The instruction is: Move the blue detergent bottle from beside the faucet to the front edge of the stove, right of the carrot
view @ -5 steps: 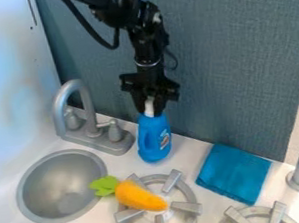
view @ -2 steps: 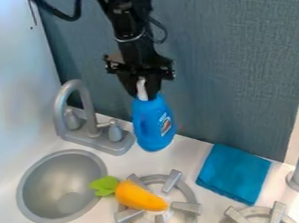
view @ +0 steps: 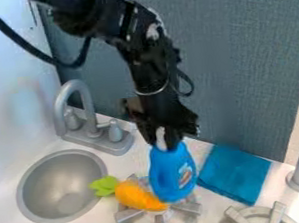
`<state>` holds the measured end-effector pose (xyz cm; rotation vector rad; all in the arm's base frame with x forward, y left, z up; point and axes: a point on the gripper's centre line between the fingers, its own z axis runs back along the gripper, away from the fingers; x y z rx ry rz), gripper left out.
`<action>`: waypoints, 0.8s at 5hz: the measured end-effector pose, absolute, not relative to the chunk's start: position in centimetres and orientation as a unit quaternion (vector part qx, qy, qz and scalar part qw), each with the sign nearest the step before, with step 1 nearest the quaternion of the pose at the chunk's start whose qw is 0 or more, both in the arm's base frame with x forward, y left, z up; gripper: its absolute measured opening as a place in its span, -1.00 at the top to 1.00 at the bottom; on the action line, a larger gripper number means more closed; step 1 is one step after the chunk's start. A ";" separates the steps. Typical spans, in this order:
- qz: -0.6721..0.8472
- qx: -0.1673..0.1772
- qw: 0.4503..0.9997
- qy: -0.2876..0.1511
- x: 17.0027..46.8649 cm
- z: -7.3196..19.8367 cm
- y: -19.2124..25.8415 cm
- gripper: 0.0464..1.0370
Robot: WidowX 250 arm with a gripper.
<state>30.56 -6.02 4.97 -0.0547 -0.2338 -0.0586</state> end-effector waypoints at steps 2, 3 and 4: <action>-0.058 -0.023 0.993 -0.099 26.9 3.7 -9.5 0.13; -0.058 -0.029 0.993 -0.095 26.3 3.5 -10.0 0.13; -0.044 -0.027 0.994 -0.101 26.2 3.6 -10.6 0.13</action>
